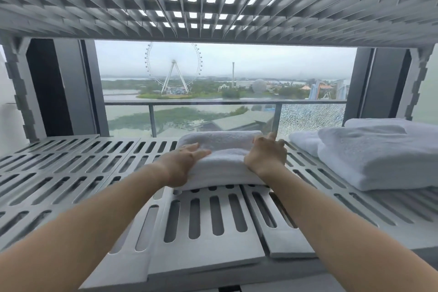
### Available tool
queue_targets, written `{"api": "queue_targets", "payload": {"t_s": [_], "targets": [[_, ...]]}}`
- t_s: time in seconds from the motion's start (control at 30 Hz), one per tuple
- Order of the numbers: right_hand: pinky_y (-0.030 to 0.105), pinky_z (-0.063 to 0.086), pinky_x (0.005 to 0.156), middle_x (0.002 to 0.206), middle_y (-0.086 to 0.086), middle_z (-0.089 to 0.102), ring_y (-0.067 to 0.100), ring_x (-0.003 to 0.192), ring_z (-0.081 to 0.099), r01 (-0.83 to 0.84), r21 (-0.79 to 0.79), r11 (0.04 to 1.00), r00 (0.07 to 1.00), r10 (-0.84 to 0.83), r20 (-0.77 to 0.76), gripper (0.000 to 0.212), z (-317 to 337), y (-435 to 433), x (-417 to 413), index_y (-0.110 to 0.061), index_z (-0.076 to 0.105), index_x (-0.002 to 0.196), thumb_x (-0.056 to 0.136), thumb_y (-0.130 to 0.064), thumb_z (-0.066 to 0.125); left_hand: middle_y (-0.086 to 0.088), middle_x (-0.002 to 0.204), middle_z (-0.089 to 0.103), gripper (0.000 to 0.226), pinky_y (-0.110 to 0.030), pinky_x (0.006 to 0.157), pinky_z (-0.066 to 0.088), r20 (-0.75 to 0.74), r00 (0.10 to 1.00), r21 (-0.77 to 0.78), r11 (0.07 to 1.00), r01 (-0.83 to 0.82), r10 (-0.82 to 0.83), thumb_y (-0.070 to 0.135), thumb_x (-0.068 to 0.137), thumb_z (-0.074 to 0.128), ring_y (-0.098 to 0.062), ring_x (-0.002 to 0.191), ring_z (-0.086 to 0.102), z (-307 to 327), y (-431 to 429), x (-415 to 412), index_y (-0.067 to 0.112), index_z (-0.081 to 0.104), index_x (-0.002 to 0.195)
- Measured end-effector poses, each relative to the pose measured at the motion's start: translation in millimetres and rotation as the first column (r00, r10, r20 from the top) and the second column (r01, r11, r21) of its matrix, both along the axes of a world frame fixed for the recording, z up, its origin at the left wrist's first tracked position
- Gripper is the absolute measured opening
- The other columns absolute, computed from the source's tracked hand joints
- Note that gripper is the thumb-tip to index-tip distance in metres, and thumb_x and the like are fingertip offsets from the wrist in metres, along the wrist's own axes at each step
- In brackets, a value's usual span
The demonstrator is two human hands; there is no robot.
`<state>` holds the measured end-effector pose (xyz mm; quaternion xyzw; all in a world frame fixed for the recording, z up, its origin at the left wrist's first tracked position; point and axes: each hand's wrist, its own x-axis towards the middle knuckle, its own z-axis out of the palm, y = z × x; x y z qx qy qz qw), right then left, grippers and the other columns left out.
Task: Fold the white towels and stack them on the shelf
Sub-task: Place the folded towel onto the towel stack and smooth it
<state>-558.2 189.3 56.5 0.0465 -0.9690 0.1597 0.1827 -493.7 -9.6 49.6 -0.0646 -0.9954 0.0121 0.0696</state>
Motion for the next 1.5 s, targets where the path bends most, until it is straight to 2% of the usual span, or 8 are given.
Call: {"api": "queue_targets", "payload": {"t_s": [0.2,0.33,0.47,0.8,1.03,1.17,1.37,1.5], "targets": [[0.044,0.038,0.100,0.133,0.009,0.044,0.030,0.121,0.041,-0.345,0.107,0.933,0.924,0.357,-0.134,0.036,32,-19,-25,-0.015,0.052,0.121,0.086,-0.023,0.049,-0.007,0.135,0.047,0.047,-0.040,0.109,0.029,0.085,0.993,0.719,0.695,-0.005,-0.081,0.027,0.068,0.050,-0.023,0.123,0.042,33,0,-14,0.021,0.060,0.113],[0.038,0.030,0.107,0.143,0.002,0.043,0.023,0.131,0.038,-0.662,0.044,0.749,0.745,0.650,0.147,0.038,34,-42,-49,-0.026,0.046,0.132,0.097,-0.036,0.036,-0.009,0.146,0.037,0.043,-0.036,0.113,0.020,-0.059,0.996,0.473,0.881,-0.027,0.063,0.035,0.100,0.030,-0.023,0.135,0.030,27,8,-55,0.016,0.043,0.137],[0.051,0.010,0.114,0.155,-0.003,0.019,0.024,0.142,0.017,-0.553,0.094,0.828,0.793,0.487,0.367,0.055,7,-24,-85,-0.043,0.023,0.142,0.090,-0.063,0.023,-0.002,0.155,0.018,0.052,-0.044,0.116,0.010,0.092,0.974,0.278,0.934,-0.223,0.205,0.054,0.093,0.031,-0.027,0.141,0.015,3,-4,-84,0.041,0.022,0.143],[0.050,0.002,0.113,0.157,0.000,0.011,0.023,0.144,0.002,-0.567,-0.093,0.819,0.737,0.554,0.387,0.057,-15,-15,-101,-0.041,0.017,0.143,0.090,-0.062,0.022,-0.003,0.148,0.034,0.061,-0.038,0.111,0.022,0.111,0.955,0.440,0.848,-0.294,0.274,0.067,0.085,0.039,-0.025,0.133,0.033,-20,-32,-112,0.036,0.037,0.137],[0.018,0.031,0.097,0.147,0.011,0.037,0.021,0.132,0.036,-0.597,-0.361,0.716,0.656,0.695,0.295,0.039,27,28,-89,-0.008,0.042,0.136,0.099,-0.005,0.032,-0.002,0.151,0.021,0.056,-0.042,0.114,0.017,0.006,0.981,0.288,0.939,-0.189,0.196,0.058,0.089,0.039,-0.028,0.138,0.024,-1,-18,-88,0.040,0.027,0.141],[0.016,0.044,0.069,0.142,0.003,0.043,0.012,0.111,0.045,-0.694,-0.248,0.676,0.607,0.734,0.305,0.035,41,45,-82,-0.023,0.049,0.131,0.100,-0.022,0.036,0.004,0.146,0.031,0.045,-0.032,0.112,0.017,-0.030,1.000,0.349,0.937,0.004,0.007,0.066,0.080,0.045,-0.011,0.133,0.029,16,3,-61,0.050,0.048,0.122],[0.034,0.032,0.104,0.145,-0.009,0.039,0.012,0.126,0.040,-0.803,-0.108,0.586,0.489,0.752,0.441,0.046,40,54,-75,-0.038,0.047,0.130,0.085,-0.046,0.056,0.019,0.145,0.028,0.070,-0.033,0.111,0.017,0.032,0.999,0.232,0.973,-0.009,0.001,0.085,0.059,0.052,-0.002,0.130,0.027,14,0,-22,0.058,0.042,0.123],[0.024,0.051,0.072,0.140,-0.002,0.042,0.010,0.097,0.053,-0.769,-0.131,0.625,0.528,0.738,0.420,0.050,44,58,-70,-0.034,0.050,0.127,0.081,-0.014,0.048,0.017,0.142,0.038,0.056,-0.030,0.109,0.021,-0.065,0.997,0.331,0.944,-0.021,0.045,0.078,0.064,0.049,0.002,0.124,0.031,6,4,-17,0.057,0.049,0.117]]}}
